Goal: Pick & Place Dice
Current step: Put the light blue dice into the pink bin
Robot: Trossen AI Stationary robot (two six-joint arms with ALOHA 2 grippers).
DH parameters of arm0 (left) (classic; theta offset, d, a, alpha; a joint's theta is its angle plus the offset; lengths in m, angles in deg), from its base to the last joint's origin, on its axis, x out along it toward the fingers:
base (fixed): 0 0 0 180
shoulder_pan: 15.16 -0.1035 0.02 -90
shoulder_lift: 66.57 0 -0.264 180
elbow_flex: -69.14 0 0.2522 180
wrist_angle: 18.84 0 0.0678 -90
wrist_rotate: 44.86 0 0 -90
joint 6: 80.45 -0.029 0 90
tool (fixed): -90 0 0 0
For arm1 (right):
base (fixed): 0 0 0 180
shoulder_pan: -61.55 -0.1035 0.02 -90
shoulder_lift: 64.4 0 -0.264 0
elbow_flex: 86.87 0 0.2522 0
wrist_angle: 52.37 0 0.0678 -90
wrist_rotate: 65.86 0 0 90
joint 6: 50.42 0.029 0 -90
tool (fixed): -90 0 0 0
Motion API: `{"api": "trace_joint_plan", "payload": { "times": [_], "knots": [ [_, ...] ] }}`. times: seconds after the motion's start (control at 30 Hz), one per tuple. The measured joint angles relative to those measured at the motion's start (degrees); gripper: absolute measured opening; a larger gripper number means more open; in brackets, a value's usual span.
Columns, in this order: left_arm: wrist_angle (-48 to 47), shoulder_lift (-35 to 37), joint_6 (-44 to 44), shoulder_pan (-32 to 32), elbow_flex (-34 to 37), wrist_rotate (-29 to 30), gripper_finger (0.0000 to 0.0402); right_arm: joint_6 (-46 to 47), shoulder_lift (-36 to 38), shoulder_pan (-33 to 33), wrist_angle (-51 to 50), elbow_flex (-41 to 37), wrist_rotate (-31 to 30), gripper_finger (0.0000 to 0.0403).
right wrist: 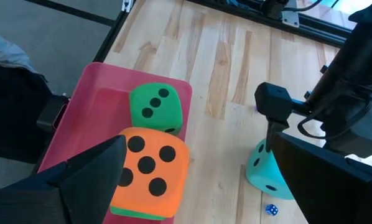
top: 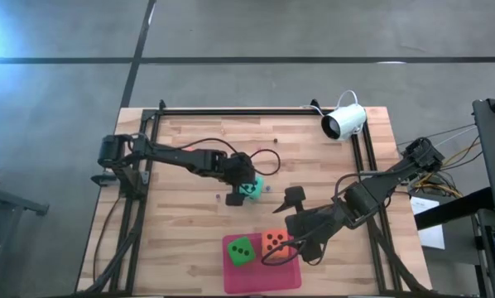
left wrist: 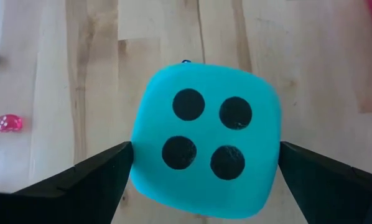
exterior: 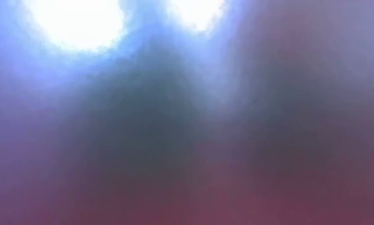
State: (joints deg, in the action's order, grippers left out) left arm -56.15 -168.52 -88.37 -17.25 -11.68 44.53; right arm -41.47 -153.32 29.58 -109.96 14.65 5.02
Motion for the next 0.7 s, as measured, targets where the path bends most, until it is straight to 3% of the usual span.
{"api": "trace_joint_plan", "payload": {
  "times": [0.7],
  "knots": [
    [2.6, 0.2, 2.3, 0.9, 1.8, -0.2, 0.0399, 0.0, 0.0, 0.0, 0.0, 0.0, 0.0, 0.04]
  ]
}}
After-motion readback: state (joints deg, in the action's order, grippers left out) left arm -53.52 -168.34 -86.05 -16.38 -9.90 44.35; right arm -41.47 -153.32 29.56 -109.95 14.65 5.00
